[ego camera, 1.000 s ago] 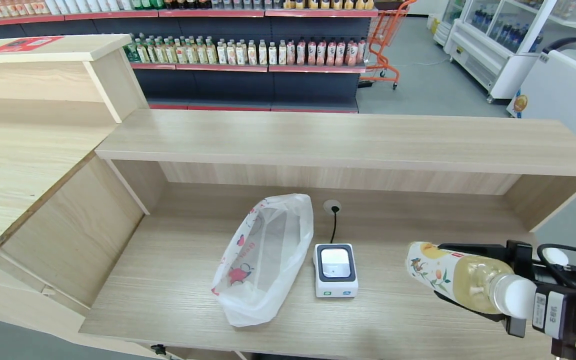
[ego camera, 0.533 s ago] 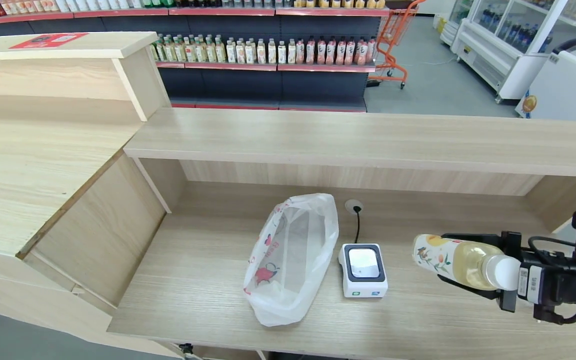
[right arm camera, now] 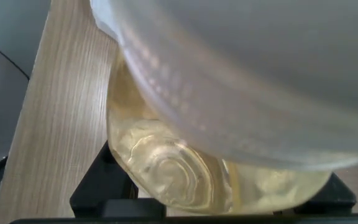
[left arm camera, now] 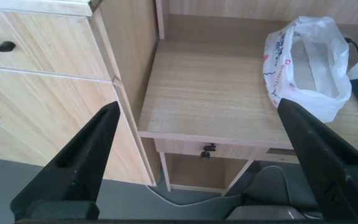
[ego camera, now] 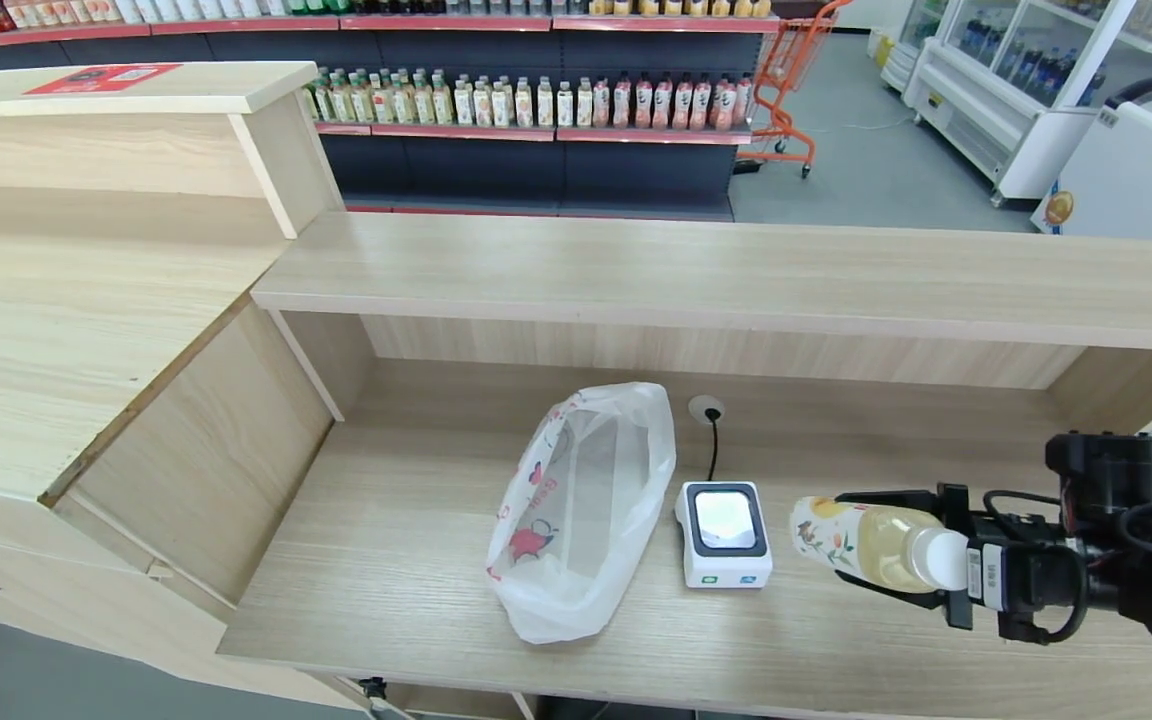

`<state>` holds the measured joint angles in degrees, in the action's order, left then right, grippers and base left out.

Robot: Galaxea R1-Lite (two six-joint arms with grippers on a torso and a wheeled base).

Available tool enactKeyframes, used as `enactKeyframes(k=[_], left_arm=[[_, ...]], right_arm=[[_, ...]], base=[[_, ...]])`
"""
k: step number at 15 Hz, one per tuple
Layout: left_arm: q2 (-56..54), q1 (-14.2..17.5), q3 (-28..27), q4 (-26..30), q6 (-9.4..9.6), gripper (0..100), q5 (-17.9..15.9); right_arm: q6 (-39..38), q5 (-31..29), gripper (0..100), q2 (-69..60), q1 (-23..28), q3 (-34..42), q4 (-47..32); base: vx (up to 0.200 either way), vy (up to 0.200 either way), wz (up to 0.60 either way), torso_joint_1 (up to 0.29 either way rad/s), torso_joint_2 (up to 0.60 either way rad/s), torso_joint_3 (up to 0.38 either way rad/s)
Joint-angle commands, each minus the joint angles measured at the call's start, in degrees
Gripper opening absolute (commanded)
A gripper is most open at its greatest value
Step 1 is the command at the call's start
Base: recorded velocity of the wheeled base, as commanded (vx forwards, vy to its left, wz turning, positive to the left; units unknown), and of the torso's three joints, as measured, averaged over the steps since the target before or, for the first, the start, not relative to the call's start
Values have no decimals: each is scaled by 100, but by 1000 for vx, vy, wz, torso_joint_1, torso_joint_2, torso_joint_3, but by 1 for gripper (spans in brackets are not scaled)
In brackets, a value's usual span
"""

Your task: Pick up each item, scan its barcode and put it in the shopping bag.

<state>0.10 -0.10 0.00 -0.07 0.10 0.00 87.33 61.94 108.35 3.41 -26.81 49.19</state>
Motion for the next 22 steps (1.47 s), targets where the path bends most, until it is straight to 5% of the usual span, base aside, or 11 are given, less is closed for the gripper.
enactKeyframes(k=[1, 13, 22], left_arm=[[-1, 1, 0, -1, -1, 100, 0], [-1, 1, 0, -1, -1, 100, 0], [-1, 1, 0, -1, -1, 100, 0]], right_arm=[[179, 64, 0, 503, -218, -431, -41], [1023, 196, 0, 2085, -939, -2294, -164], [1181, 178, 0, 2252, -992, -2505, -155]], base=[[0, 0, 0, 0, 0, 0], [0, 0, 0, 0, 0, 0], [0, 0, 0, 0, 0, 0]])
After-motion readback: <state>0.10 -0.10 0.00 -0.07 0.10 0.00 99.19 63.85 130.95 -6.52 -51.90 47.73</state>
